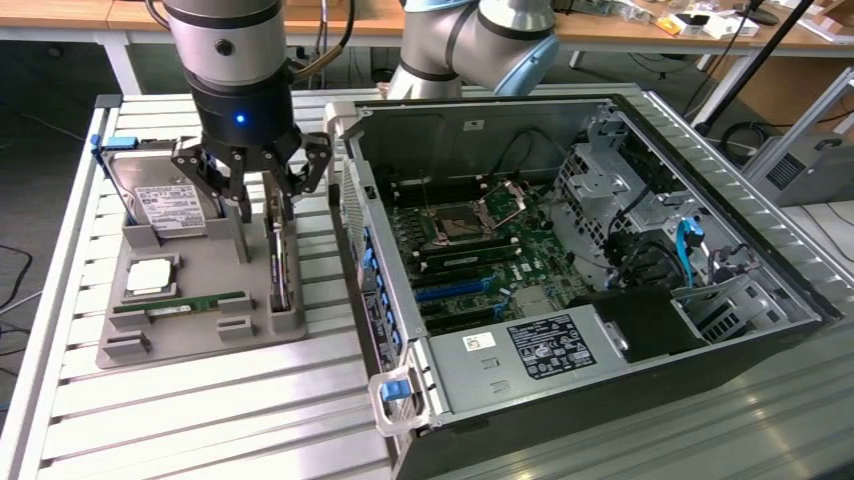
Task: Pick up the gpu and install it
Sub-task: 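Pick up the gpu and move the gpu toward the slot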
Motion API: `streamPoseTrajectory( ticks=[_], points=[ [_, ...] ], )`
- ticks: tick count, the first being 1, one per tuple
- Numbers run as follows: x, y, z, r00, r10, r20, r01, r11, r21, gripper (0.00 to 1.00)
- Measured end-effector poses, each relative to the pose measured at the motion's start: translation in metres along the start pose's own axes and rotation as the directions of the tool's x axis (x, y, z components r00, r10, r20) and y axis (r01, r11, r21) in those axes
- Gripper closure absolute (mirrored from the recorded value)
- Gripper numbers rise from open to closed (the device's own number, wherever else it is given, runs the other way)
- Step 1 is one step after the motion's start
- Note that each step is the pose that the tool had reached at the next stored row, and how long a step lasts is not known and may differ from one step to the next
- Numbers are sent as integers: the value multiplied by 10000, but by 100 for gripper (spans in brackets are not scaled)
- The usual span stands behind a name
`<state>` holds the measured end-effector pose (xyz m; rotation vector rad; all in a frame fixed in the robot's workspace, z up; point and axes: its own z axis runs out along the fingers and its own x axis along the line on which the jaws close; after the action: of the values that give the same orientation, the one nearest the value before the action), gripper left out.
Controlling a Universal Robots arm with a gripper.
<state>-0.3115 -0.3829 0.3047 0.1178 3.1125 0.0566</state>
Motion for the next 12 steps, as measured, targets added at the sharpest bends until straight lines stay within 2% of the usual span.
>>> streamPoseTrajectory(
  ticks=[12],
  points=[
    [1,-1,34,10000,0,0,0,10000,0,52]
  ],
)
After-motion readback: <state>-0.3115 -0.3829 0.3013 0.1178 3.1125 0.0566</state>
